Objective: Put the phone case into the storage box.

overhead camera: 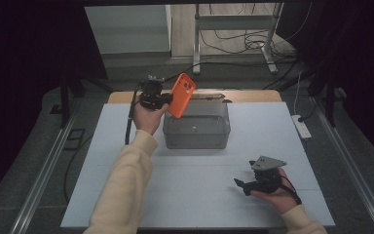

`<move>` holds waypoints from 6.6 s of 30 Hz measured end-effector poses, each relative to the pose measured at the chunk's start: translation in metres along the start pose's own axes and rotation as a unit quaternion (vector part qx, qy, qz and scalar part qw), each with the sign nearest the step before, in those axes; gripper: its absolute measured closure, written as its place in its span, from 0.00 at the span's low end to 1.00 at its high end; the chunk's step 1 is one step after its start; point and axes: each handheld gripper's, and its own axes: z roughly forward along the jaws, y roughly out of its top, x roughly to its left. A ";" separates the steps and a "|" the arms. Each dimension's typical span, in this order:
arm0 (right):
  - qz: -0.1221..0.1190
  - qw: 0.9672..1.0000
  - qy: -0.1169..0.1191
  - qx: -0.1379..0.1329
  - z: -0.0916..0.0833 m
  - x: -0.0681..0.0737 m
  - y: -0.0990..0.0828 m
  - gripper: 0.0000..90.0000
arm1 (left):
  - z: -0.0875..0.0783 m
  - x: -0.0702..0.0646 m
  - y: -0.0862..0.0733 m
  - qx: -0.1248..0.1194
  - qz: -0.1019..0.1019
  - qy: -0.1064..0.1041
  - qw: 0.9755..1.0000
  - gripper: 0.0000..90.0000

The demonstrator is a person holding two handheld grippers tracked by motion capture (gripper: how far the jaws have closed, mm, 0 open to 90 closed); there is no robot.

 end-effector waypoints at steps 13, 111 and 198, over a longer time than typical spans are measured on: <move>-0.008 1.000 0.005 0.009 0.002 0.001 -0.002 0.14 | 0.009 -0.003 -0.002 0.011 0.004 0.023 1.000 0.90; -0.016 1.000 0.007 0.017 0.005 0.004 -0.001 0.13 | 0.024 -0.009 -0.046 0.078 -0.008 0.059 0.995 0.90; -0.059 0.997 0.044 -0.001 0.003 0.000 0.010 0.13 | 0.038 -0.045 -0.047 0.114 -0.006 0.180 0.977 0.90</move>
